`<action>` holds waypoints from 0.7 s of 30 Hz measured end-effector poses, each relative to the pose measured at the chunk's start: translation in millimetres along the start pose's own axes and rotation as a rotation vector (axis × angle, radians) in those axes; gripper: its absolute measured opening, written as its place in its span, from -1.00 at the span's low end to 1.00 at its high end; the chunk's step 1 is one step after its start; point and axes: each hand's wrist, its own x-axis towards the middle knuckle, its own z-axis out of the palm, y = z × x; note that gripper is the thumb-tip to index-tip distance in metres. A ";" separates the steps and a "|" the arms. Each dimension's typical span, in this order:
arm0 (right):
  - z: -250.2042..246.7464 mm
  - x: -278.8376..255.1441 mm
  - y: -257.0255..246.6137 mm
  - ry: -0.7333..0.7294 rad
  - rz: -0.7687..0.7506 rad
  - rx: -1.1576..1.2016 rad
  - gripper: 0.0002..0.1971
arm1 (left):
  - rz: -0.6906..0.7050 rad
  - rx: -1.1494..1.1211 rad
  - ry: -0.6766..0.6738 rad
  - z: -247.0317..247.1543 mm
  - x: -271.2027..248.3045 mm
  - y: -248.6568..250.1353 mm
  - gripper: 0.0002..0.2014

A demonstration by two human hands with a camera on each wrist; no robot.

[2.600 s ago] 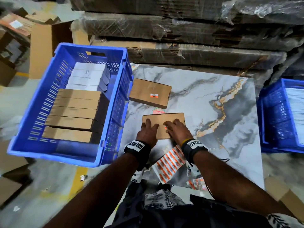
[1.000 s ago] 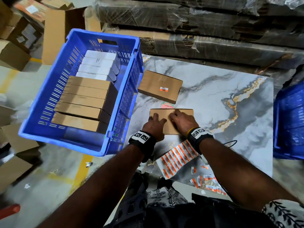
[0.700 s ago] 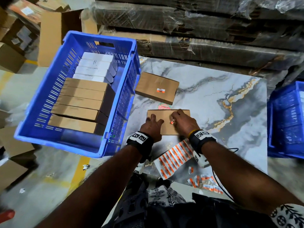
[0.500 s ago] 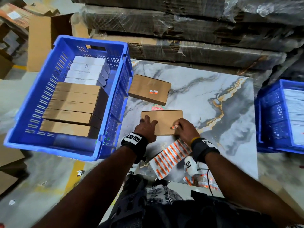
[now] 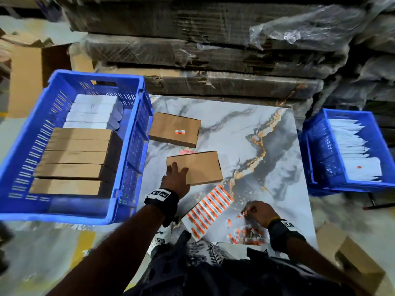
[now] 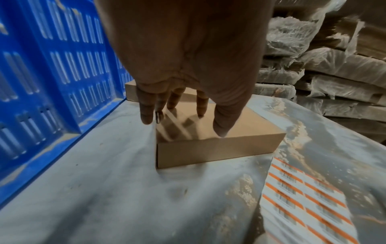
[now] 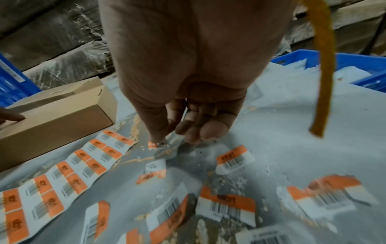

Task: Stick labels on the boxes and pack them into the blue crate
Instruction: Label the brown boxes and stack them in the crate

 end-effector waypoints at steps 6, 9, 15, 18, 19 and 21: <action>12.1 5.2 -0.2 0.017 0.048 0.011 -0.91 | 0.048 -0.004 0.117 7.6 -21.3 5.1 -0.56; 13.8 9.9 2.1 0.027 0.080 -0.070 -0.93 | 0.028 -0.086 -0.037 15.9 -32.6 9.0 -0.62; 13.7 17.9 3.5 0.015 0.123 -0.110 -0.99 | 0.014 -0.268 -0.342 31.3 -41.9 19.6 -0.53; 15.9 17.9 7.9 0.036 0.142 -0.037 -0.89 | 0.022 -0.316 -0.403 38.0 -46.3 25.5 -0.48; 17.3 19.3 10.7 0.024 0.139 -0.007 -0.86 | 0.021 -0.318 -0.411 40.5 -47.3 26.0 -0.47; 15.1 19.3 12.4 -0.008 0.118 0.061 -0.81 | 0.009 -0.327 -0.407 43.0 -46.9 24.7 -0.46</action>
